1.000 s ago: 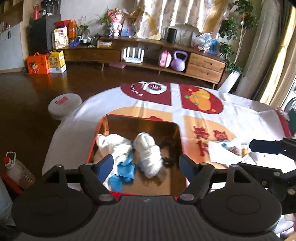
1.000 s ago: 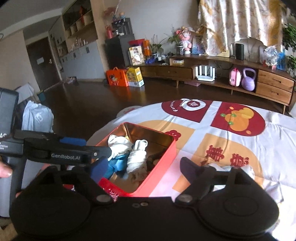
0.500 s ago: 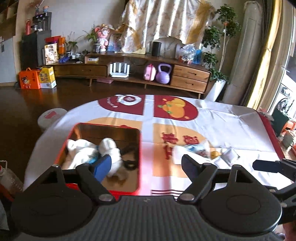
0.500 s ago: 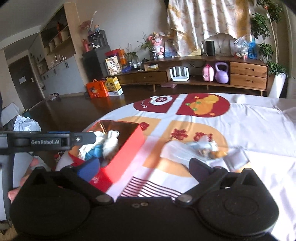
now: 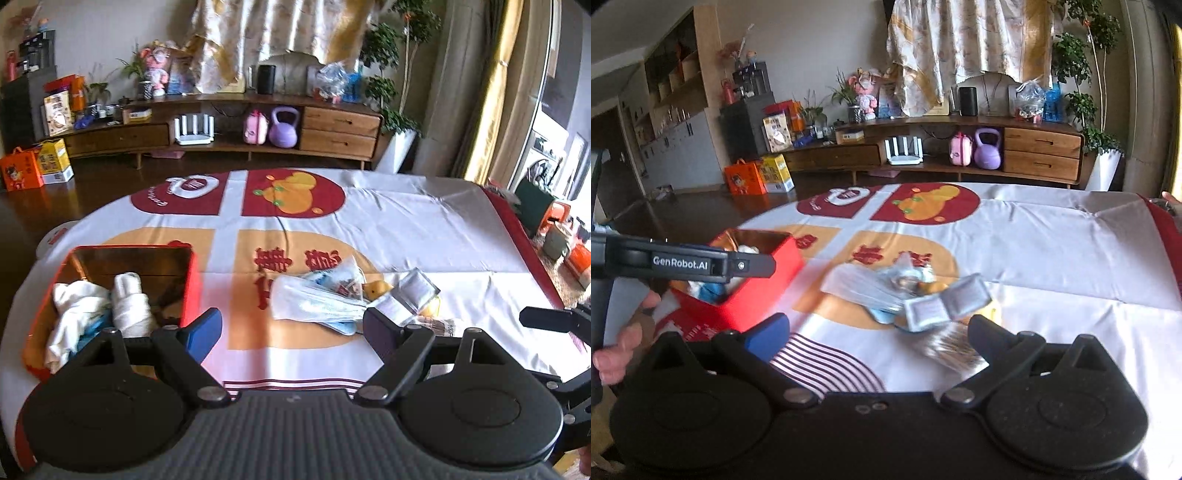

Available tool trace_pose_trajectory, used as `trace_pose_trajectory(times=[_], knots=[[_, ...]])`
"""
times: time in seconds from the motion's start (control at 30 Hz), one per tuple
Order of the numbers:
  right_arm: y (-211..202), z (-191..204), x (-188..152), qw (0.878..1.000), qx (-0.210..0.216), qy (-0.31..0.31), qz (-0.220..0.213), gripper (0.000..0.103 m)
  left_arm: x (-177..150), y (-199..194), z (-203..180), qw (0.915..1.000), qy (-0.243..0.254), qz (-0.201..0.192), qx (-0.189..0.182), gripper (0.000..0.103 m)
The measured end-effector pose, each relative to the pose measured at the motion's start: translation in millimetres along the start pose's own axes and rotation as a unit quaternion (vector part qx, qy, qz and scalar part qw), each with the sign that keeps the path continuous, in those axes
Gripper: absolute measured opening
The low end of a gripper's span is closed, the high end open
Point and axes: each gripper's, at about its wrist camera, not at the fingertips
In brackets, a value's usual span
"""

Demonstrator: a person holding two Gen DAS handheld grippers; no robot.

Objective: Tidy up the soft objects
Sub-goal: 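Move the left tool to the white plastic bag while the right tool reaches the grey paper packet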

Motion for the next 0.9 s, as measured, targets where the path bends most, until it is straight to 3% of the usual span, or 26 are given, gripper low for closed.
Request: trace_pose_trajectory(times=[0.4,0.73,0.9], knots=[[37,-42,-8,0.999,-0.005,-0.007,0.054,0.098,4,60,-15,0.9987,0.022,0.044,0.013,0.083],[75,-61,9,0.998,-0.021,-0.011,0.063,0.091,17,104,-15,0.998,0.02,0.058,0.01,0.083],[97,-72,16,0.997,-0.033,-0.004,0.075,0.083,19,130,-10,0.9963,0.011,0.085,0.004,0.083]])
Point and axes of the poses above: each gripper's, at about its wrist camera, not at the fingertips, and y roughly the way its jaws point, z to its left, x to its top, and after that the axes turned 4 degrees about x, right-handed
